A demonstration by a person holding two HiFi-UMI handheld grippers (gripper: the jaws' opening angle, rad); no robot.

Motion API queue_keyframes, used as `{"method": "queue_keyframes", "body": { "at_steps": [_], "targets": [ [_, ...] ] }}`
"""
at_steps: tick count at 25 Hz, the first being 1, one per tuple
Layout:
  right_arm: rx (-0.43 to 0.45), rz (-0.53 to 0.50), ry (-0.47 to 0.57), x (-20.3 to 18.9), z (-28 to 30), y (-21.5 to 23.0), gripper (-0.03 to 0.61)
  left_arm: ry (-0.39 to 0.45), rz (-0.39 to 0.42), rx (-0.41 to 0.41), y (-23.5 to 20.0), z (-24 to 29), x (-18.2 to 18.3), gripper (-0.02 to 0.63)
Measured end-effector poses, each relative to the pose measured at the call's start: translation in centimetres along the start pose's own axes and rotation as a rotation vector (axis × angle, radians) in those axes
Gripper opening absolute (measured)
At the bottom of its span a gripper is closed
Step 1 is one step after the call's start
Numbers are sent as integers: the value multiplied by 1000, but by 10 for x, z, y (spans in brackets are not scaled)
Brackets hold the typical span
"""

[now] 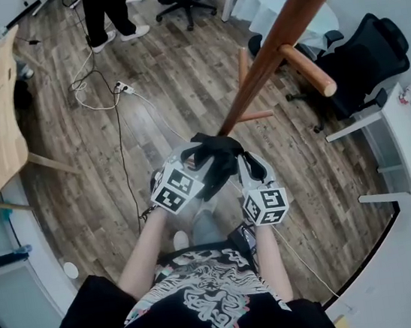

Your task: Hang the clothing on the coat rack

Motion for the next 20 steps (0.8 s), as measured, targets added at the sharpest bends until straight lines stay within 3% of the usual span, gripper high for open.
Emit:
{"method": "queue_keyframes", "body": {
  "at_steps": [6,7,8,10,15,20],
  "targets": [
    [-13,-17,11,-1,-12,-10,58,12,19,14,7,-11,-3,98],
    [-12,-20,16,-1,-14,-12,55,9,24,17,7,-12,-4,68],
    [-10,-20,21,0,-16,-12,0,7,22,20,8,-13,-6,26],
    [-4,-14,26,1,-19,-13,-2,7,16,23,8,-16,-7,-11],
    [-15,-28,32,5,-28,-19,-2,19,0,68,4,-28,-2,-11],
    [-30,-39,41,9,-43,-28,-1,8,-74,105,5,-46,-3,-12]
  ]
}}
Point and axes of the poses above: the fingertips, and each gripper's own axes: z forward along the fingers, y to its right, x out of its top, the point moved 5 cm from there along -z, backward along the fingers, and after that the axes turned 7 degrees about y, right-handed, at the moved point
